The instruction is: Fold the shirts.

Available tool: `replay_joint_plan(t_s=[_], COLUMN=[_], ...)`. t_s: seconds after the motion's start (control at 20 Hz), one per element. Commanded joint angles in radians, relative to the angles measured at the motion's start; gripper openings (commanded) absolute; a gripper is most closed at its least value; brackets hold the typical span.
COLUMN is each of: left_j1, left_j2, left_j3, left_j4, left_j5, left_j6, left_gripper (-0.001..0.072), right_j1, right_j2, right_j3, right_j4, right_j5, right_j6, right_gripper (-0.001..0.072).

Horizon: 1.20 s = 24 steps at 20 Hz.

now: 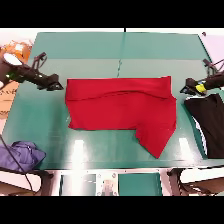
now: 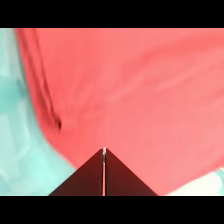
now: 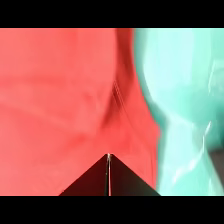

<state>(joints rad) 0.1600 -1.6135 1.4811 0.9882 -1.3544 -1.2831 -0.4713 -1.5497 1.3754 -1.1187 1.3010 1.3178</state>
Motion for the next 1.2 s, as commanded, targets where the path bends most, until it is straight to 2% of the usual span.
replay_joint_plan(t_s=[0.0, 0.1, 0.15, 0.2, 0.25, 0.35, 0.4, 0.45, 0.5, 0.55, 0.6, 0.7, 0.8, 1.15], left_j1=[0.007, -0.011, -0.024, -0.039, -0.056, -0.089, -0.104, -0.118, -0.129, -0.144, -0.163, -0.229, -0.311, -0.575], left_j2=[0.112, 0.282, 0.386, 0.485, 0.591, 0.766, 0.822, 0.859, 0.879, 0.885, 0.885, 0.885, 0.885, 0.874], left_j3=[-0.042, -0.245, -0.372, -0.488, -0.606, -0.79, -0.852, -0.903, -0.94, -0.969, -0.993, -1.047, -1.093, -1.237], left_j4=[0.067, 0.069, 0.072, 0.073, 0.075, 0.075, 0.076, 0.078, 0.079, 0.079, 0.078, 0.074, 0.039, 0.0], left_j5=[-0.09, -0.021, 0.021, 0.068, 0.129, 0.2, 0.214, 0.228, 0.23, 0.23, 0.241, 0.309, 0.405, 0.966], left_j6=[-0.075, -0.079, -0.08, -0.092, -0.129, -0.192, -0.222, -0.27, -0.297, -0.314, -0.34, -0.405, -0.478, -0.738], left_gripper=[0.0018, 0.0017, 0.0017, 0.0017, 0.0018, 0.0022, 0.0176, 0.0493, 0.0554, 0.0554, 0.0554, 0.0554, 0.0554, 0.0554], right_j1=[-0.075, -0.133, -0.16, -0.18, -0.185, -0.166, -0.151, -0.133, -0.116, -0.098, -0.08, -0.044, -0.025, -0.016], right_j2=[0.192, 0.341, 0.41, 0.463, 0.512, 0.563, 0.566, 0.565, 0.564, 0.558, 0.55, 0.532, 0.528, 0.528], right_j3=[-0.176, -0.351, -0.447, -0.541, -0.645, -0.827, -0.896, -0.961, -1.006, -1.038, -1.051, -1.053, -1.052, -1.053], right_j4=[-0.037, -0.136, -0.172, -0.175, -0.164, -0.126, -0.079, -0.013, 0.043, 0.097, 0.13, 0.19, 0.248, 0.27], right_j5=[0.05, 0.053, 0.074, 0.087, 0.084, 0.007, -0.049, -0.126, -0.192, -0.243, -0.267, -0.282, -0.284, -0.283], right_j6=[0.08, 0.186, 0.248, 0.285, 0.294, 0.273, 0.254, 0.212, 0.183, 0.162, 0.15, 0.129, 0.099, 0.024], right_gripper=[0.0016, 0.0018, 0.0129, 0.0367, 0.0439, 0.0439, 0.0439, 0.0439, 0.0436, 0.043, 0.0394, 0.0349, 0.0349, 0.0349])
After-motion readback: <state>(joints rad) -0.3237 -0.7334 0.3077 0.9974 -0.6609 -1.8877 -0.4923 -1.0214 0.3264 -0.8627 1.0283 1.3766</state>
